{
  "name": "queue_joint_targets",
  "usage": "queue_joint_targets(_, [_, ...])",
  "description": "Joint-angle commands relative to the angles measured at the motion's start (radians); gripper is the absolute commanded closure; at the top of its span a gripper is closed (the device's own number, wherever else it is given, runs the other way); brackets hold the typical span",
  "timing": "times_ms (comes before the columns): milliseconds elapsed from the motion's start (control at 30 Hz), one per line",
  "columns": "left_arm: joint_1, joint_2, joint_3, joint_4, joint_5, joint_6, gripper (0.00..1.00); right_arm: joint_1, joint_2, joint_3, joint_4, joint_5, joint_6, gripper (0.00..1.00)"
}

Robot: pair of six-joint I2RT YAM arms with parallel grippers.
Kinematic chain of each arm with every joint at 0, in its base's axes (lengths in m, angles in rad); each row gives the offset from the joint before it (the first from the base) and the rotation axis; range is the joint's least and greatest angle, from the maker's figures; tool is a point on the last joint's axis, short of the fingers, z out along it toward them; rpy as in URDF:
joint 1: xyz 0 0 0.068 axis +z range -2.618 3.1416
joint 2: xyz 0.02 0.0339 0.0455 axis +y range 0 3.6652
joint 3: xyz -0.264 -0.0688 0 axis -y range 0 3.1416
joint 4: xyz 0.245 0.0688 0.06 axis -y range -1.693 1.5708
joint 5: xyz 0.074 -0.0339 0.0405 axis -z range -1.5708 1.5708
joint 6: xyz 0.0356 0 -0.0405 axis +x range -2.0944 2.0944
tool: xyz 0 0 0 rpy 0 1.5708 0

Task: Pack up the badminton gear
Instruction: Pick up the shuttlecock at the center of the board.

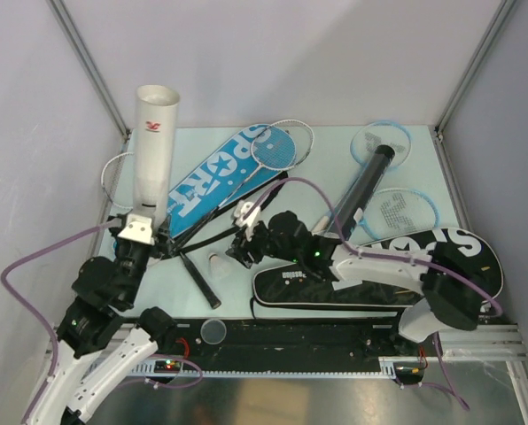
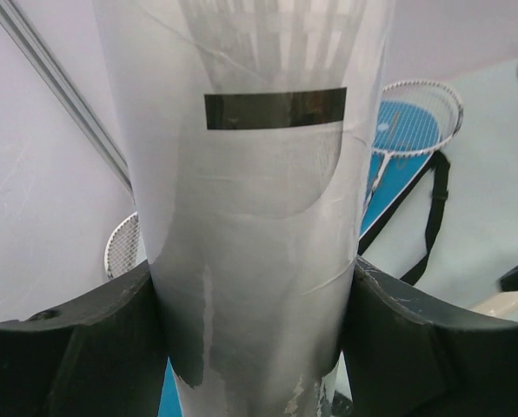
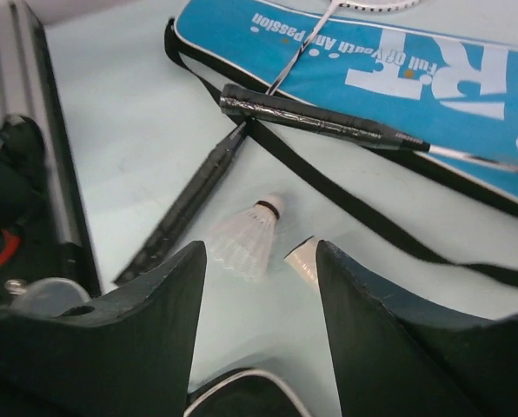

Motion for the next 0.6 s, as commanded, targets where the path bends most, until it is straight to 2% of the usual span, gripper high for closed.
queue_joint_targets(0, [0.007, -0.069, 0.032, 0.076, 0.047, -0.061, 0.44, 0.009, 0.101, 0.014, 0.233, -0.031, -0.313, 0.42])
queue_joint_targets(233, [0.007, -0.127, 0.002, 0.054, 0.089, -0.075, 0.44, 0.057, 0.273, 0.023, 0.293, -0.089, -0.523, 0.41])
queue_joint_targets(433, [0.008, -0.146, -0.008, 0.032, 0.155, -0.088, 0.45, 0.089, 0.372, 0.031, 0.343, -0.115, -0.584, 0.42])
queue_joint_targets(567, [0.008, -0.161, -0.014, 0.018, 0.189, -0.101, 0.46, 0.107, 0.429, 0.06, 0.344, -0.057, -0.633, 0.42])
